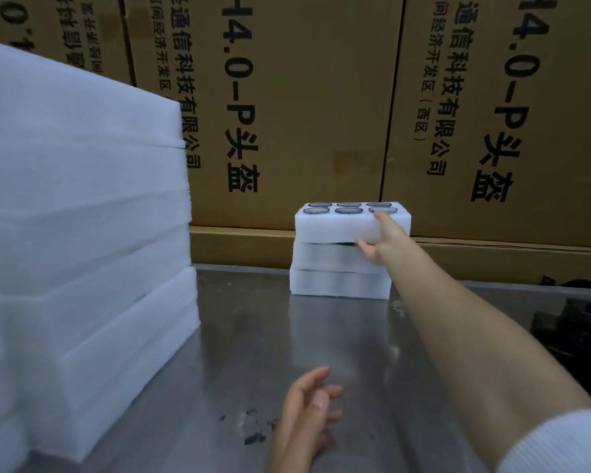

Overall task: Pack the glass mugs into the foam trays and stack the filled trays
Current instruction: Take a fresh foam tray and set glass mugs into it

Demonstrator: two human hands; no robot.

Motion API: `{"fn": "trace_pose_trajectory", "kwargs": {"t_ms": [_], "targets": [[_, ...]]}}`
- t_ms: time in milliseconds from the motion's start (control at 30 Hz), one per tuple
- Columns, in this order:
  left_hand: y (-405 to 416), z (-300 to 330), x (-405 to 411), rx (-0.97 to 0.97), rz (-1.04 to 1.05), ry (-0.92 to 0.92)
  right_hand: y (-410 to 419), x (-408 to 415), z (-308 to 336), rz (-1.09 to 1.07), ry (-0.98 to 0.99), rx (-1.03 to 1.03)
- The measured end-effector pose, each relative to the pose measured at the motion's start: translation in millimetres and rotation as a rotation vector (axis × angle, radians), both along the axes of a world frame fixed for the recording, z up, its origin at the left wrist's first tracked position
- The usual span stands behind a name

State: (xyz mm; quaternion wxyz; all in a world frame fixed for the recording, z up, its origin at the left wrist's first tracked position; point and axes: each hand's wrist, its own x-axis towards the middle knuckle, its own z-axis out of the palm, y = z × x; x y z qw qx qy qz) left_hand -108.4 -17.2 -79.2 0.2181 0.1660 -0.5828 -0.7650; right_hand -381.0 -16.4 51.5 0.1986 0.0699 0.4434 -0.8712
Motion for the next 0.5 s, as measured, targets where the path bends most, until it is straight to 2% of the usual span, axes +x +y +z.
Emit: {"fn": "trace_pose_trajectory", "kwargs": {"t_ms": [100, 200, 300, 500], "targets": [[2.3, -0.8, -0.1, -0.012, 0.022, 0.013, 1.8, -2.0, 3.6, 0.039, 0.098, 0.159], [3.5, 2.8, 0.3, -0.014, 0.021, 0.020, 4.8, -1.2, -1.7, 0.155, 0.269, 0.515], [4.6, 3.3, 0.6, -0.020, 0.011, 0.031, 9.1, -5.2, -8.3, 0.204, 0.318, 0.756], [1.8, -3.6, -1.3, -0.060, 0.009, 0.028, 8.9, -2.1, -17.2, 0.194, 0.344, 0.877]]}}
